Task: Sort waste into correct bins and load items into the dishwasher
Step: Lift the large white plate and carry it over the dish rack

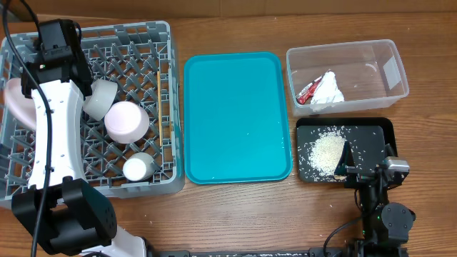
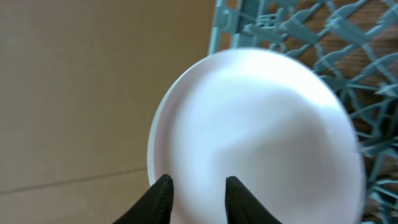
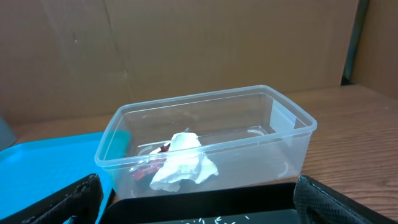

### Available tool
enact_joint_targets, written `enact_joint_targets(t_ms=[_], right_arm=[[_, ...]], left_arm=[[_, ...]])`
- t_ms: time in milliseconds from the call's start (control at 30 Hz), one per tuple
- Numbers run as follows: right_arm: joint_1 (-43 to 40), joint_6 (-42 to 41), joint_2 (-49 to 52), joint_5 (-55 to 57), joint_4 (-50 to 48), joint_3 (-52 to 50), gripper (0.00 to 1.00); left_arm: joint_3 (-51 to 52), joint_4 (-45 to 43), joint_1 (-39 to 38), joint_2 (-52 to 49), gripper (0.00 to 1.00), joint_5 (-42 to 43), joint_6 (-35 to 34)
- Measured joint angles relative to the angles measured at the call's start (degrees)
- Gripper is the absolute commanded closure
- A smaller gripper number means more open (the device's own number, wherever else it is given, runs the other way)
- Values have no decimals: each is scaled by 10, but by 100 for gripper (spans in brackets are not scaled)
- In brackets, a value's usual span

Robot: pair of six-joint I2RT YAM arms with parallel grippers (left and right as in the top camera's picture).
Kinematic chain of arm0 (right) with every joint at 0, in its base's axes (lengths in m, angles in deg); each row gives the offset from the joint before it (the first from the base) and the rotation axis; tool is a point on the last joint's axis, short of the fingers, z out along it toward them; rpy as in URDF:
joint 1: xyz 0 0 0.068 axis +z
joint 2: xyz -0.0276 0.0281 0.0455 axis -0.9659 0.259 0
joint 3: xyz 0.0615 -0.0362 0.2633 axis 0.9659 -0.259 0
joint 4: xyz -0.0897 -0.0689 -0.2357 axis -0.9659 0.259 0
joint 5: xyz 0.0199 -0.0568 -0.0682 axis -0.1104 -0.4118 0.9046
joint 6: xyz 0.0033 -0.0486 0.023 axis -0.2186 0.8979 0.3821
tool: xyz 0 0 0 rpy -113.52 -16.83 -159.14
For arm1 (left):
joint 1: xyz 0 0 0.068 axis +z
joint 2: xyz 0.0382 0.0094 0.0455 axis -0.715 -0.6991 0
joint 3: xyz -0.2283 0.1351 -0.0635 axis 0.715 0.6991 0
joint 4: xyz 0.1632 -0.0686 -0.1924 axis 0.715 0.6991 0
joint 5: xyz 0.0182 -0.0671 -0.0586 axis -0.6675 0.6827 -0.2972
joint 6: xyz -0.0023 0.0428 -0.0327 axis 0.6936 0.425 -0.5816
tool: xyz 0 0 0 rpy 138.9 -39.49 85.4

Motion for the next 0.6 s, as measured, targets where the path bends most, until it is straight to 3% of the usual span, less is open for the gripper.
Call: enact_joint_targets(t_ms=[367,467,600], right_arm=[[0,0,0,0,0,0,0],[0,0,0,0,0,0,0],[0,0,0,0,0,0,0]], left_arm=[[0,9,-8,0,64,53,-1],[0,23,-22,0,53,54,-35],[-2,70,-31,4,48,60,-126]])
